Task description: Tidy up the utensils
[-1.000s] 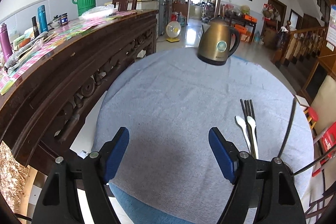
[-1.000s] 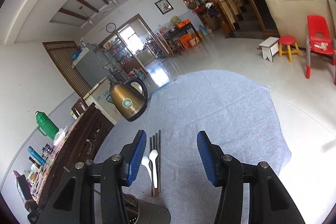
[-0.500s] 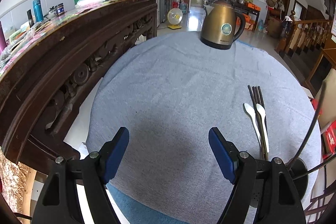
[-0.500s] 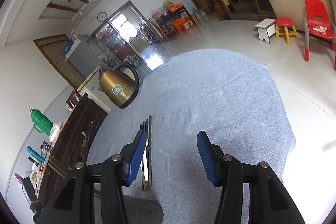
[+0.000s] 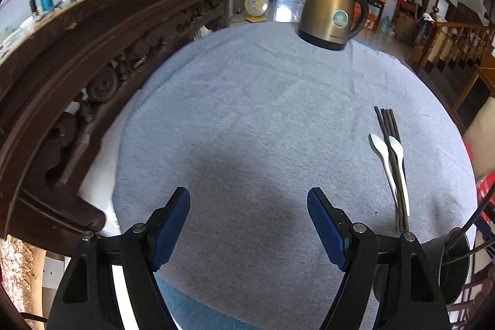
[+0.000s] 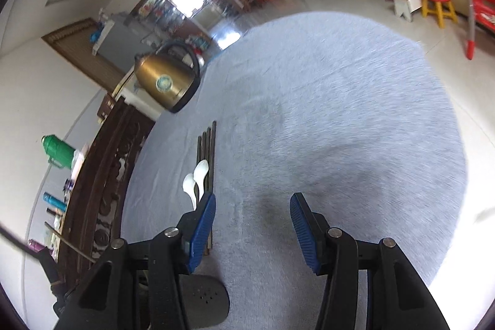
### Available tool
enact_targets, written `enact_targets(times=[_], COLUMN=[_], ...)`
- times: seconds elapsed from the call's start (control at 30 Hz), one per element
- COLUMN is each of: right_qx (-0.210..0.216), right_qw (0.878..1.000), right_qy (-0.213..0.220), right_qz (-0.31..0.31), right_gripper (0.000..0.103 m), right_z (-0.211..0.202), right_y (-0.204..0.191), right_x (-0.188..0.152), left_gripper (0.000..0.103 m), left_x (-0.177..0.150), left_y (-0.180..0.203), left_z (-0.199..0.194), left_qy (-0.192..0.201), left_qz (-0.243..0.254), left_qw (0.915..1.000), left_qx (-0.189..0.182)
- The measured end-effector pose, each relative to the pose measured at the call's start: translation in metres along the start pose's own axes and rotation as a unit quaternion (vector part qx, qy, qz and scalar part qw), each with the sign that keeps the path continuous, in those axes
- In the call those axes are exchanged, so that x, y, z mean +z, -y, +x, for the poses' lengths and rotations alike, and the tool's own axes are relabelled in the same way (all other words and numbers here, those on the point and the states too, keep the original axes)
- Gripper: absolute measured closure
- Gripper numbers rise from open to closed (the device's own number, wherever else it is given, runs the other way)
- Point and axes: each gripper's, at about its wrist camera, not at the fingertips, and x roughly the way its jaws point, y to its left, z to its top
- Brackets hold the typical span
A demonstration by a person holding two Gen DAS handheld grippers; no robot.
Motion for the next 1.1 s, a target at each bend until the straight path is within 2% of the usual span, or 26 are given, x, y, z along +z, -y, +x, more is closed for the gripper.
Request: enact_targets(times=[0.13,0.37,0.67,0.77,0.9,0.97,1.1], right_qx=[0.013,0.022,-0.021,-0.048,-0.104,-0.104,-0.093], right_qw=[0.998,0.990,0.967,0.955,0.936,0.936,0.944], right_qy=[-0.053,-0.118,-0.175,-0.195,-0.216,-0.208,-0.199], right_qz=[-0.012,-0.079,-0.185,-0.219,-0.257,-0.265,-0.245], right_gripper=[0.050,0.051,0.051,0.051,0.053,0.070,0.070], right_z=[0.040,0.106,0.181,0.201,0.225,0.224,0.220], right_y=[-0.004,-0.046,-0.111,-0.126,-0.134,-0.135,-0.124], right_x=[0.017,0.041,0.049,0.046,0.037,0.036,0.039], left_gripper=[0.024,0.024,0.024,0.025,0.035,0.044,0.046], left_x=[0.013,0.034,0.047,0.050,0.052,0.053,0.060], left_y=[0.011,0.034,0.053,0.056,0.061,0.066,0.084], left_z=[0.017,0.051,0.081,0.087,0.094,0.098,0.106], left_qy=[-0.018,-0.052,-0.074,-0.077,-0.082,-0.091,-0.095], left_qz=[0.013,0.034,0.054,0.058,0.064,0.065,0.072], left_qw=[0.9991,0.9954,0.9924,0.9920,0.9911,0.9891,0.9857], left_qx=[-0.035,-0.073,-0.081,-0.081,-0.084,-0.096,-0.119])
